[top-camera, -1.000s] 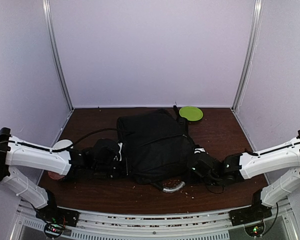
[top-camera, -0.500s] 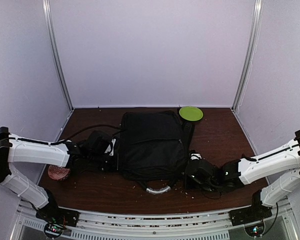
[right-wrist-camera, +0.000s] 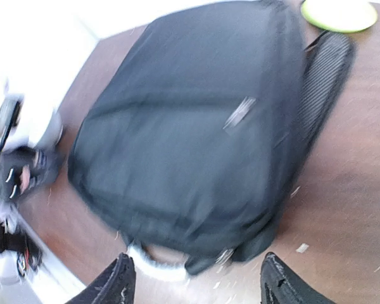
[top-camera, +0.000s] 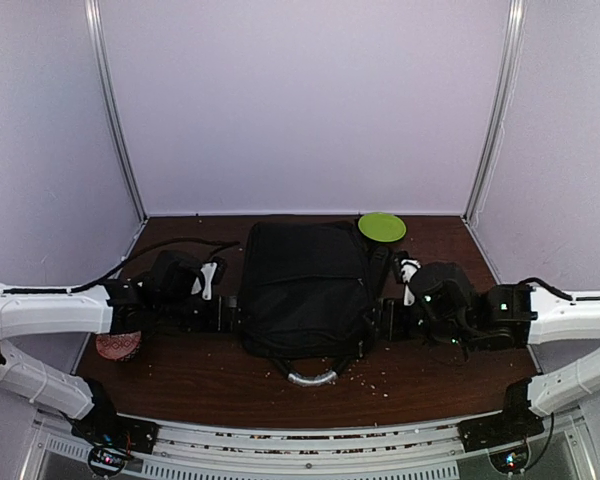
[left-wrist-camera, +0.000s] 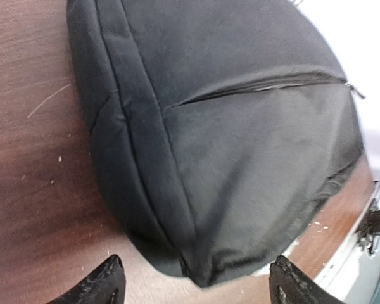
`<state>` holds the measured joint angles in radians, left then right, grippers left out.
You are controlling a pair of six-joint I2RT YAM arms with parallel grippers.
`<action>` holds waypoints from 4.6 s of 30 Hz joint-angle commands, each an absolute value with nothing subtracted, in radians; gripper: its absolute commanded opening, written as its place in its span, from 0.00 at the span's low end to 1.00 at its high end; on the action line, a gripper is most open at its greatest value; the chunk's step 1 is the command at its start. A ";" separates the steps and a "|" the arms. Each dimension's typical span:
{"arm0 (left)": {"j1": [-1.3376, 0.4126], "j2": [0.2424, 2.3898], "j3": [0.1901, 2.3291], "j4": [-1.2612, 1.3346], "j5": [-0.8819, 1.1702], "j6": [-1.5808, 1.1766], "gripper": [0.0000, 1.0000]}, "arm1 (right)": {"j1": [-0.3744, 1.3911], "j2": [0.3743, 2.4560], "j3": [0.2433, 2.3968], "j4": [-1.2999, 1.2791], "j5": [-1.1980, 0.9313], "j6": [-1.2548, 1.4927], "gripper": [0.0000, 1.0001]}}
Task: Pack the student bag
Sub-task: Zip the student bag at the center of the board.
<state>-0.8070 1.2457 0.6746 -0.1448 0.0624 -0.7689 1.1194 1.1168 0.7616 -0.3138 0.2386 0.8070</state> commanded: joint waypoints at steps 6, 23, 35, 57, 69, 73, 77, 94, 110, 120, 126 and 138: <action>-0.790 1.183 0.631 -0.095 -0.002 -0.812 0.86 | 0.890 1.243 0.757 -0.103 0.117 0.735 0.67; -0.571 1.574 0.847 0.072 0.187 -0.775 0.68 | 1.020 1.535 0.844 0.128 0.005 0.963 0.00; -0.507 1.376 0.903 -0.116 0.101 -0.605 0.80 | 1.090 1.397 0.958 -0.094 0.064 0.779 0.73; -1.189 1.607 1.298 -0.593 -0.443 -0.470 0.72 | 0.907 1.246 0.594 0.161 0.105 1.024 0.64; -1.204 1.828 1.447 -0.600 -0.335 -0.414 0.61 | 0.910 1.185 0.437 0.223 0.072 1.013 0.63; -1.203 1.886 1.466 -0.637 -0.429 -0.443 0.37 | 0.912 1.203 0.431 0.251 0.048 1.001 0.61; -1.184 1.875 1.451 -0.624 -0.425 -0.466 0.00 | 0.911 1.220 0.435 0.271 0.024 0.976 0.58; -1.123 1.883 1.517 -0.300 0.150 -0.506 0.05 | 0.941 1.195 0.294 0.502 -0.041 0.822 0.61; -1.123 1.264 0.761 -0.131 -0.263 -0.960 0.83 | 1.225 1.265 0.542 0.094 0.181 0.740 0.57; -1.023 1.376 0.655 0.062 -0.090 -1.140 0.77 | 1.305 1.512 0.749 0.021 0.318 0.788 0.45; -1.004 1.431 0.642 0.157 -0.054 -1.162 0.78 | 1.310 1.606 0.828 -0.070 0.336 0.805 0.46; -0.999 1.446 0.612 0.170 -0.043 -1.162 0.73 | 1.313 1.676 0.916 -0.169 0.352 0.809 0.47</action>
<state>-1.0065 1.4403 0.6262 0.1272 -0.0498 -1.1599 1.3064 1.6615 0.8856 -0.1097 0.3042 0.7937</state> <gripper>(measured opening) 0.742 0.470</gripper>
